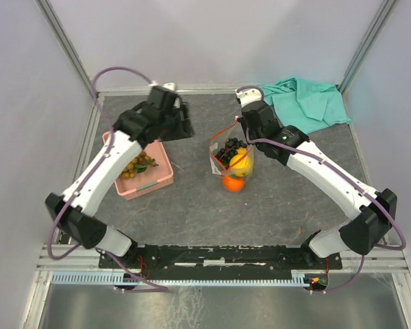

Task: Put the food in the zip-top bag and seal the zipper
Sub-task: Pick up the fake fruit from the bin.

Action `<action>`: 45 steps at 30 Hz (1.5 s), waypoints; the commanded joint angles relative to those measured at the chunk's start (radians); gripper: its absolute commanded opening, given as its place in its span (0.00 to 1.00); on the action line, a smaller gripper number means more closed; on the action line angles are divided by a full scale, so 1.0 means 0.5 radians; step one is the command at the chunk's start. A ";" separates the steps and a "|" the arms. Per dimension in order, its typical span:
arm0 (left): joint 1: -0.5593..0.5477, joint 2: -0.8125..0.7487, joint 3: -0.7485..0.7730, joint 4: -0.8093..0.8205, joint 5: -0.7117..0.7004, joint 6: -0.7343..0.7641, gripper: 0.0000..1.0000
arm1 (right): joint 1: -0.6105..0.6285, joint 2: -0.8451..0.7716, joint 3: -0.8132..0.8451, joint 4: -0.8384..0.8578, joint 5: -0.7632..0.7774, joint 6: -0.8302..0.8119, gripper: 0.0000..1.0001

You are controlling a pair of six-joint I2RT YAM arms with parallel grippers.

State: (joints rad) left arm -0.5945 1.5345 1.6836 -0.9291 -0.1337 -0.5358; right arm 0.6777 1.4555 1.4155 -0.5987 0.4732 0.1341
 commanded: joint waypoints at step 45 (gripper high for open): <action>0.986 -0.058 -1.455 0.902 -0.234 -0.914 0.16 | -0.010 -0.066 0.011 0.126 -0.258 -0.021 0.02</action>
State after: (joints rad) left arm -0.1059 1.5288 0.9611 -0.5076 -0.1955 -1.0000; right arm 0.6777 1.4483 1.4094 -0.5797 0.3481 0.1253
